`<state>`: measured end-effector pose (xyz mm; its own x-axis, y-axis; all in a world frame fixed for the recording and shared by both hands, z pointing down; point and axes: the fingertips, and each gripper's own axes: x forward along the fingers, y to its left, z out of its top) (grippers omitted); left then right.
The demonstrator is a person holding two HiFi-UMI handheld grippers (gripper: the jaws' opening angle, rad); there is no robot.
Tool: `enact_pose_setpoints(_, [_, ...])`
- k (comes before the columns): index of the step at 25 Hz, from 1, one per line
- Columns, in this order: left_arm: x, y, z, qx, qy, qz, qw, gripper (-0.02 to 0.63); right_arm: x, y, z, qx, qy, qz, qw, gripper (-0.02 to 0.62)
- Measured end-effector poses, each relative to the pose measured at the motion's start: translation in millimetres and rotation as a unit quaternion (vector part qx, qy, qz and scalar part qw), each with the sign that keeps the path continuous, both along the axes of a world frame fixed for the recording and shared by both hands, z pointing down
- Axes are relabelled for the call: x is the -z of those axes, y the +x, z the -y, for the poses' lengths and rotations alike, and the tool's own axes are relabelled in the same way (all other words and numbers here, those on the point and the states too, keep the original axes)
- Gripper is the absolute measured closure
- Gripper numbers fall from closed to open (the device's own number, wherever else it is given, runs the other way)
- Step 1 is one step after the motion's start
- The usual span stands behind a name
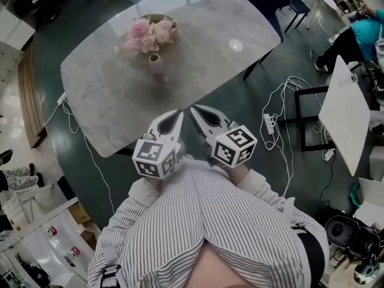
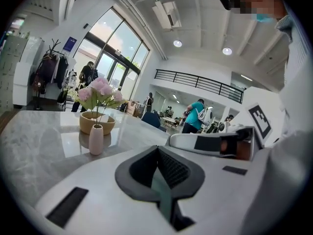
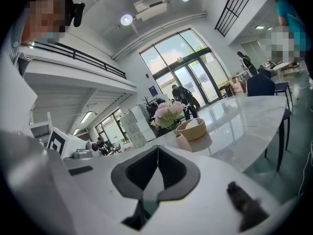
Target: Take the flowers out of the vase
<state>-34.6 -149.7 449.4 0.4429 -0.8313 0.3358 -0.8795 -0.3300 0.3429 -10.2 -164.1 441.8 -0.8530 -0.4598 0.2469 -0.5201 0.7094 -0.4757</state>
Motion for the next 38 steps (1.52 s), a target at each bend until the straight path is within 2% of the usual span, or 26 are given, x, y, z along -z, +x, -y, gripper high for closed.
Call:
enact_pose_setpoints(9, [15.7,-46.0,65.3,-0.002,0.027,-0.007,0.9996,0.594,11.0,-38.5,60.0,-0.012,0.023,-0.008,1.000,0.580])
enact_pose_setpoints(19, [21.2,-81.2,108.9,-0.014,0.034,-0.009,0.9993,0.594,15.8,-71.9,101.5,-0.025,0.031,-0.014,0.999,0.580])
enact_pose_setpoints(28, [16.4,-100.1,120.8,-0.026,0.030,-0.008,0.9992,0.594,11.4,-90.9,111.8,-0.037,0.027,-0.020,0.999,0.580])
enact_pose_setpoints(33, [9.7,-95.4,119.5,-0.044,0.020,-0.011,0.9988,0.594,4.2,-89.4,113.3,-0.042,0.015,-0.021,0.999,0.580])
enact_pose_setpoints(38, [5.5,-94.4,121.1,-0.040,0.019,-0.014,0.9989,0.594,-0.1,-89.8,115.9,-0.033,0.013,-0.021,0.999,0.580])
